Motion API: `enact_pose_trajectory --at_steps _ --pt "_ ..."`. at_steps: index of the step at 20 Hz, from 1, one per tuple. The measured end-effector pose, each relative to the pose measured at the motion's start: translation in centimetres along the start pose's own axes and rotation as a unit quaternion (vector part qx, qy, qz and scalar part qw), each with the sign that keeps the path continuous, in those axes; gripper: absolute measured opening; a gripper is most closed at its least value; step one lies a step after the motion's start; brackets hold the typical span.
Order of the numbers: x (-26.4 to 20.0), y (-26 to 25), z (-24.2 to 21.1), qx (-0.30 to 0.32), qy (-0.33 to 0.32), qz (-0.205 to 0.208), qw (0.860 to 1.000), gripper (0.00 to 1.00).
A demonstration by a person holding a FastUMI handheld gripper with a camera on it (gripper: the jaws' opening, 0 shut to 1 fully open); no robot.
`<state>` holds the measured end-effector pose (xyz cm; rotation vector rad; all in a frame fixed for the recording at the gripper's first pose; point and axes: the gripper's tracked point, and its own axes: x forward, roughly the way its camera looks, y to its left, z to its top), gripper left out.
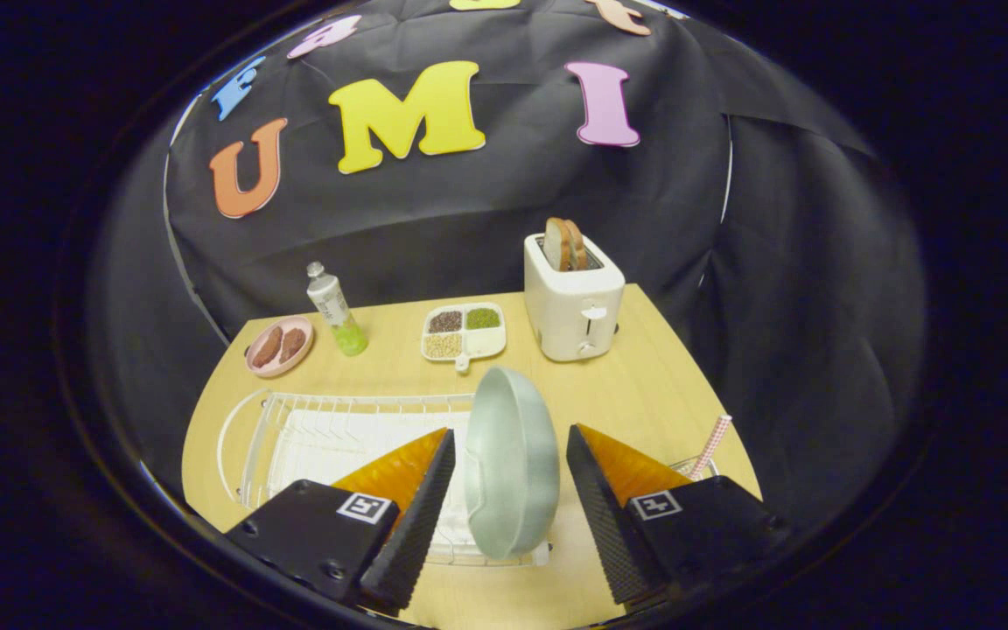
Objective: Take the plate from the dish rack, then take the spoon from the basket and place it into the plate.
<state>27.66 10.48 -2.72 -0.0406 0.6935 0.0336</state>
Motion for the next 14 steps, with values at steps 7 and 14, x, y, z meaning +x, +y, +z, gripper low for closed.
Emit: enact_pose_trajectory --at_steps 7,14 --pt "1.3 -0.5 0.1 -0.036 0.041 -0.044 0.998 0.33" --pt "0.7 -2.0 0.2 -0.125 0.115 -0.177 0.970 0.21"
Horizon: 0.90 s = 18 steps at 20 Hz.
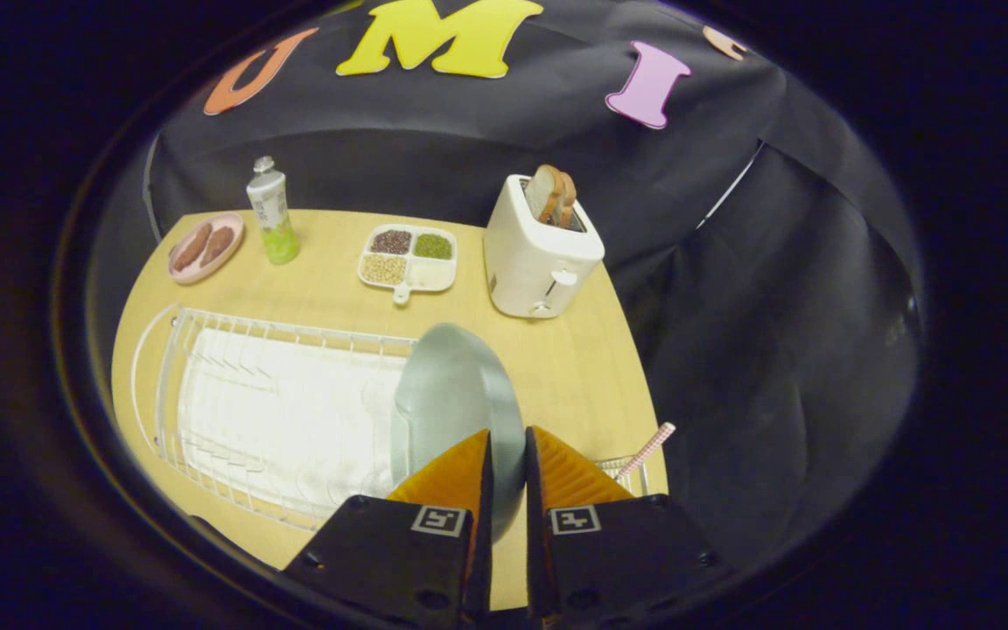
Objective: Take the plate from the dish rack, then take the spoon from the basket and place it into the plate.
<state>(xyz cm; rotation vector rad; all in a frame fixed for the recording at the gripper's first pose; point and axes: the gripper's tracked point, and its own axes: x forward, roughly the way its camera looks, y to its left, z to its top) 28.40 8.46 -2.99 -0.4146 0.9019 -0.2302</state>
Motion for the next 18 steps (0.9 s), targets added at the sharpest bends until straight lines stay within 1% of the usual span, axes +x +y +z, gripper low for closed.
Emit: enact_pose_trajectory --at_steps 3,5,7,9,12,14,15,17,18 --pt "0.1 -0.5 -0.1 0.003 0.005 -0.037 0.999 0.13" --pt "0.1 -0.5 -0.1 0.013 0.006 -0.044 0.999 0.10" --pt "-0.3 -0.5 0.2 0.019 -0.001 -0.052 0.998 0.09" --pt "-1.0 -1.1 1.1 0.020 -0.024 -0.070 0.997 0.09" --pt "-1.9 -0.7 1.3 0.022 -0.039 -0.079 0.996 0.09" --pt "-2.3 -0.9 1.8 0.035 -0.060 -0.092 0.993 0.09" --pt "-2.9 -1.9 2.7 0.039 -0.088 -0.121 0.988 0.09" --pt "-4.7 -2.9 4.5 0.040 -0.151 -0.155 0.976 0.09" --pt "-6.0 -3.2 5.0 0.042 -0.173 -0.169 0.970 0.09"
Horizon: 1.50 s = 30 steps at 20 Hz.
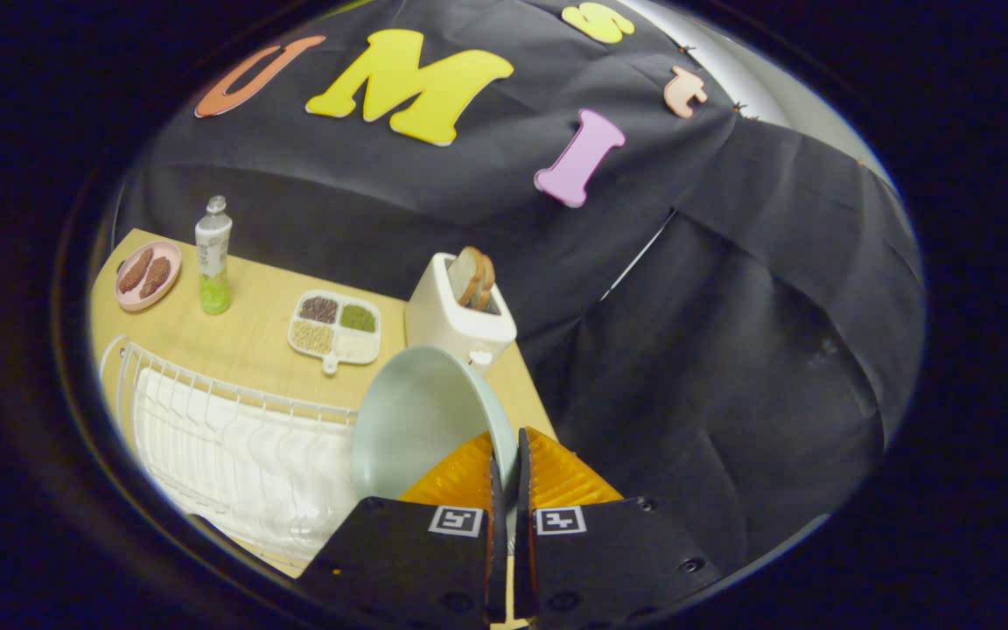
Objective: Take the plate from the dish rack, then take the spoon from the basket and place it into the plate.
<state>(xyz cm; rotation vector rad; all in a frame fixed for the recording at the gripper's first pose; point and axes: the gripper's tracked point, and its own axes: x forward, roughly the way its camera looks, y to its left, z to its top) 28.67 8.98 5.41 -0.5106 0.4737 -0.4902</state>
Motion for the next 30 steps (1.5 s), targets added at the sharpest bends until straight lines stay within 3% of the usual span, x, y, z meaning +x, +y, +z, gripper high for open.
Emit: enact_pose_trajectory --at_steps 1,8,11,15,20,22,30 --pt "-0.8 -0.3 0.3 0.002 -0.011 -0.004 1.000 0.08" --pt "-6.5 -1.1 -0.4 0.030 -0.034 0.085 0.995 0.09" --pt "-10.0 -1.4 -2.3 0.066 -0.037 0.152 0.985 0.09" --pt "-14.3 -0.8 -7.1 0.124 -0.014 0.272 0.954 0.08" --pt "-16.1 1.7 -14.3 0.196 0.038 0.403 0.893 0.08" --pt "-15.6 2.6 -17.4 0.201 0.055 0.424 0.881 0.08" --pt "-10.6 7.8 -28.1 0.201 0.117 0.441 0.867 0.08"
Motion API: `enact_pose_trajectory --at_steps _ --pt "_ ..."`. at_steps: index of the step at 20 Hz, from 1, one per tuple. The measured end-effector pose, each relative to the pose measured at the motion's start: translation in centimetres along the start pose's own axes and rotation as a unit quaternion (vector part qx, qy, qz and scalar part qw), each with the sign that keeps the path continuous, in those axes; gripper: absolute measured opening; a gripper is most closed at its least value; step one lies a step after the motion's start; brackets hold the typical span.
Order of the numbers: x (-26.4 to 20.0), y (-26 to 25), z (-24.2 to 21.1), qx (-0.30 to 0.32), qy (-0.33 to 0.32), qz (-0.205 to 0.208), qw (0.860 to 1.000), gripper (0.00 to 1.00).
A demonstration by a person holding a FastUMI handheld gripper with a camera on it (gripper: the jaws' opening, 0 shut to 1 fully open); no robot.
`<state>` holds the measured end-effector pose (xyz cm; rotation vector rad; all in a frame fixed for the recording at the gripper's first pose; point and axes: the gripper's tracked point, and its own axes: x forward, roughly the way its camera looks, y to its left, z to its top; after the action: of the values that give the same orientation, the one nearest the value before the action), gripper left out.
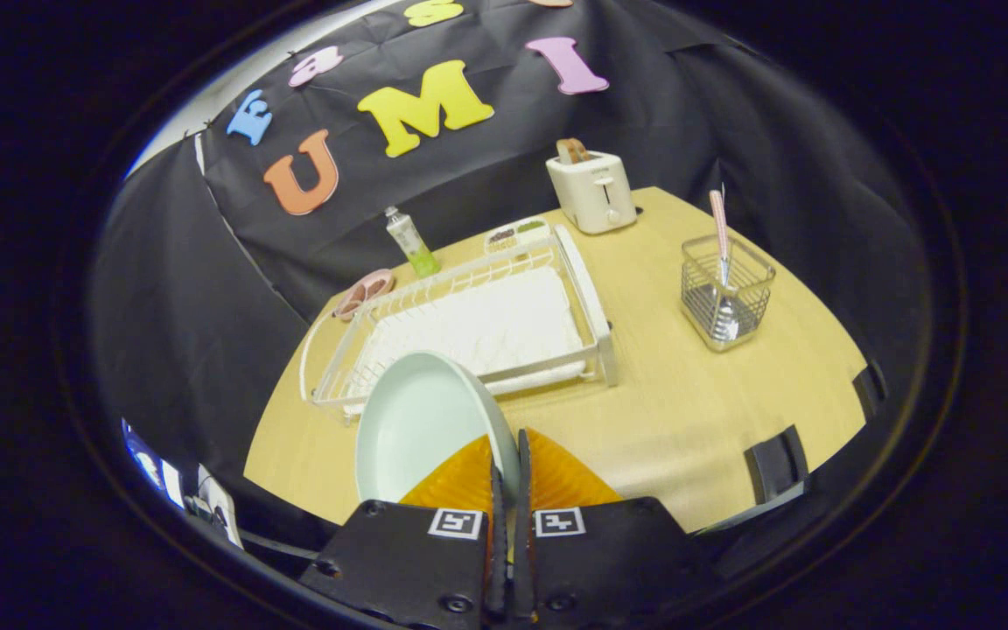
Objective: Take the plate from the dish rack, then take the spoon from the basket and place it into the plate.
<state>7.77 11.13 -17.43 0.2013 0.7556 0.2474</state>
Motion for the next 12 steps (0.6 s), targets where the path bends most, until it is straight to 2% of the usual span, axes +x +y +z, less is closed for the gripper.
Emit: enact_pose_trajectory --at_steps 3,12 --pt "2.4 -2.4 -1.8 -0.014 0.004 -0.033 0.999 0.08" --pt "5.2 -4.7 -3.1 -0.006 -0.017 -0.025 1.000 0.09"
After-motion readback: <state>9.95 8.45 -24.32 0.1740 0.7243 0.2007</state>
